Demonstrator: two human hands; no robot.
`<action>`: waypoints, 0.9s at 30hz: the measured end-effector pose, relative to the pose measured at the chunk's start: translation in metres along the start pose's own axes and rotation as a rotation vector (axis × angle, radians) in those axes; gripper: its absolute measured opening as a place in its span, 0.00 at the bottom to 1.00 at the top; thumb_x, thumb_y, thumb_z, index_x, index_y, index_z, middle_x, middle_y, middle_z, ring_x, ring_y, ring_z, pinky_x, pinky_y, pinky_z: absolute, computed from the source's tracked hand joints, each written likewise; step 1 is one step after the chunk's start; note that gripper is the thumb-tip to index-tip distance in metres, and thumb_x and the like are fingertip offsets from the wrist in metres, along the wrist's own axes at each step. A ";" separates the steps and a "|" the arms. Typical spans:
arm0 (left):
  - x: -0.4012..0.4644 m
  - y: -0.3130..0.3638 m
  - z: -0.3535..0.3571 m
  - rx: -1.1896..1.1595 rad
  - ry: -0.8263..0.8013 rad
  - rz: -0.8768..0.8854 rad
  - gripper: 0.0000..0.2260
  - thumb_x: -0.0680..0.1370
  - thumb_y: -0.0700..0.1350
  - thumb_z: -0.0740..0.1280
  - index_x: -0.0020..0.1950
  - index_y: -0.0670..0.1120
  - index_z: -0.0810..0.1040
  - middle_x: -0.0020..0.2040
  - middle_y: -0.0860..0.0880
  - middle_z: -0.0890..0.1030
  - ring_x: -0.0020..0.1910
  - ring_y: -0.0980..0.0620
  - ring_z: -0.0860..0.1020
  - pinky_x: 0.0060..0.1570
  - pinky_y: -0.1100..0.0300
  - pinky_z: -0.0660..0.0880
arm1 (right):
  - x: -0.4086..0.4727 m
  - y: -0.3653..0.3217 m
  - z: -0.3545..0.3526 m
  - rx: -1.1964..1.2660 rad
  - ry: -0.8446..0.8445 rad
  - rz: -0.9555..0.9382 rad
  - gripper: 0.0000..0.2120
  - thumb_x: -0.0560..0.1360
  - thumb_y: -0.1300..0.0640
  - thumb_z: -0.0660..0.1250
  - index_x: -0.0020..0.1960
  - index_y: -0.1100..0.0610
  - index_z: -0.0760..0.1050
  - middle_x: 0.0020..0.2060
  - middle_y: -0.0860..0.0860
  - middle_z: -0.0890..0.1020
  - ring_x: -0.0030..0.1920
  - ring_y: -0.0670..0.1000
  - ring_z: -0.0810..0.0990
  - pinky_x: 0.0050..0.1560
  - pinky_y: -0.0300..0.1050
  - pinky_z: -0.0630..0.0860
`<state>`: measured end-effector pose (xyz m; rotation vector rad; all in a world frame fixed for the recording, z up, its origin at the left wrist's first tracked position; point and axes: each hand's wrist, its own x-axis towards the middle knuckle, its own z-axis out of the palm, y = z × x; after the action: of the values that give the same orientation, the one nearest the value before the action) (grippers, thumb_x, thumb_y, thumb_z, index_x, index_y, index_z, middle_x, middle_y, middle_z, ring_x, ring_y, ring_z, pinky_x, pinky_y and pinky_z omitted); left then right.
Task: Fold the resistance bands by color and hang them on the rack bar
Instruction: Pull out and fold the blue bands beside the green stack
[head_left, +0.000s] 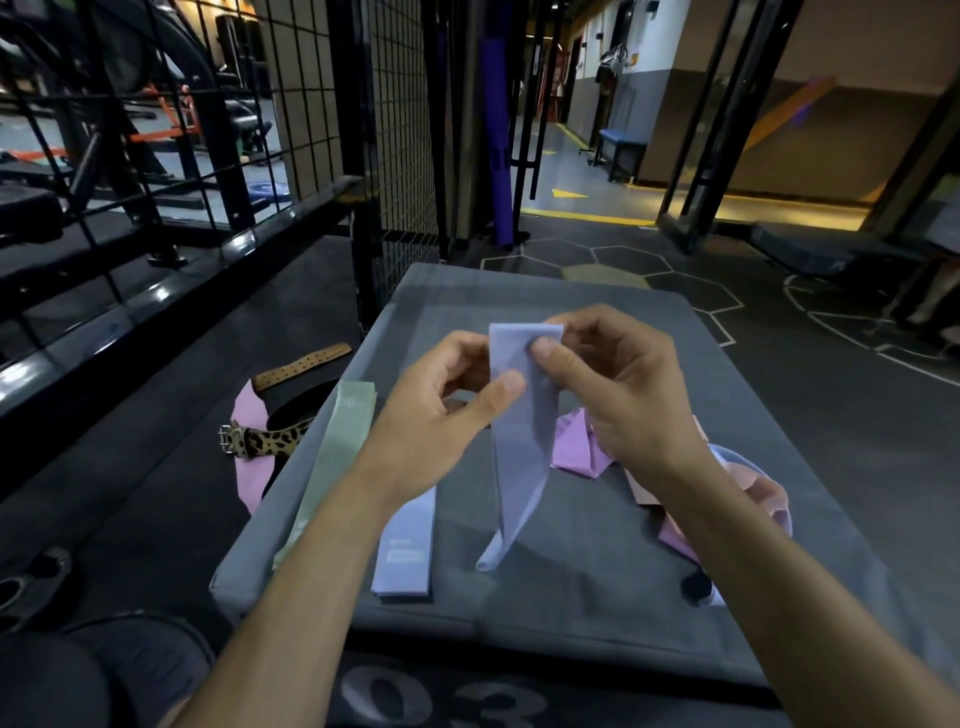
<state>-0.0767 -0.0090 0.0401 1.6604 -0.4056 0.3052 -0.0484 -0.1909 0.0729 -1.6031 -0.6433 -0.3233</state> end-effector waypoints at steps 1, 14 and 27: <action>-0.001 -0.006 -0.003 0.041 -0.076 -0.048 0.13 0.78 0.51 0.71 0.60 0.48 0.79 0.54 0.51 0.84 0.54 0.49 0.82 0.56 0.49 0.79 | 0.003 0.000 0.001 0.039 0.029 0.004 0.02 0.76 0.66 0.71 0.49 0.64 0.79 0.39 0.58 0.82 0.38 0.55 0.80 0.40 0.52 0.79; -0.027 -0.069 -0.032 0.430 -0.523 -0.458 0.07 0.81 0.48 0.68 0.53 0.46 0.81 0.48 0.50 0.85 0.47 0.48 0.84 0.54 0.46 0.81 | 0.041 0.018 0.003 0.178 0.414 0.163 0.02 0.79 0.59 0.69 0.49 0.58 0.78 0.44 0.56 0.80 0.43 0.51 0.80 0.44 0.50 0.81; -0.039 -0.062 -0.068 0.422 -0.492 -0.941 0.16 0.81 0.38 0.68 0.66 0.40 0.67 0.39 0.39 0.82 0.28 0.51 0.82 0.29 0.61 0.77 | 0.061 0.115 0.042 0.008 0.325 0.500 0.04 0.78 0.60 0.69 0.50 0.61 0.79 0.41 0.53 0.84 0.42 0.50 0.83 0.35 0.39 0.80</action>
<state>-0.0825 0.0684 -0.0231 2.1429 0.1285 -0.7771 0.0596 -0.1401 0.0071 -1.5985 0.0121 -0.1999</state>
